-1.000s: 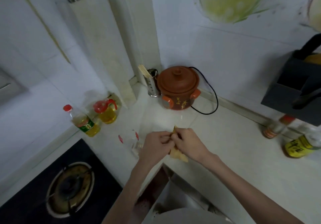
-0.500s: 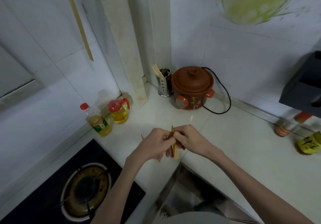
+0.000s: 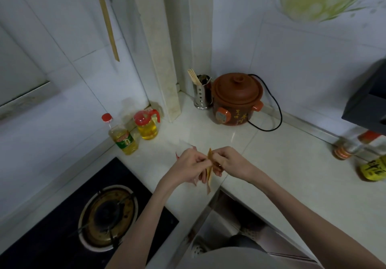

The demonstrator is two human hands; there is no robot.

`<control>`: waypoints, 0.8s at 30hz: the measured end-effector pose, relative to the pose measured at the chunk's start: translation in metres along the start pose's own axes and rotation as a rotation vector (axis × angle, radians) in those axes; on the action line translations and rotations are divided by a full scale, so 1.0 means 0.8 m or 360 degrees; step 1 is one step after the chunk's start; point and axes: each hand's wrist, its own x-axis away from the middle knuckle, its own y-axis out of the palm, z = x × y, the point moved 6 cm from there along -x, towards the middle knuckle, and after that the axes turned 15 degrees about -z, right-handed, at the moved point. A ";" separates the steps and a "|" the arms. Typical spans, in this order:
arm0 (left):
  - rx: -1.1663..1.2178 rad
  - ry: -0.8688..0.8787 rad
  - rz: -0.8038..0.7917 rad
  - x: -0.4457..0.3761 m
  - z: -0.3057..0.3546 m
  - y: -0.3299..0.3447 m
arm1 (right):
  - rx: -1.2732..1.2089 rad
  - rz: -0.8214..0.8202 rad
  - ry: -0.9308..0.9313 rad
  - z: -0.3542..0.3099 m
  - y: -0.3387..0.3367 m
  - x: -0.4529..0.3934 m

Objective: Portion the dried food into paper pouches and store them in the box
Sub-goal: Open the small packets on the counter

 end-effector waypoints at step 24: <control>-0.0241 -0.0002 0.0292 -0.028 0.021 -0.010 | 0.0657 0.0389 0.0291 -0.003 -0.047 -0.015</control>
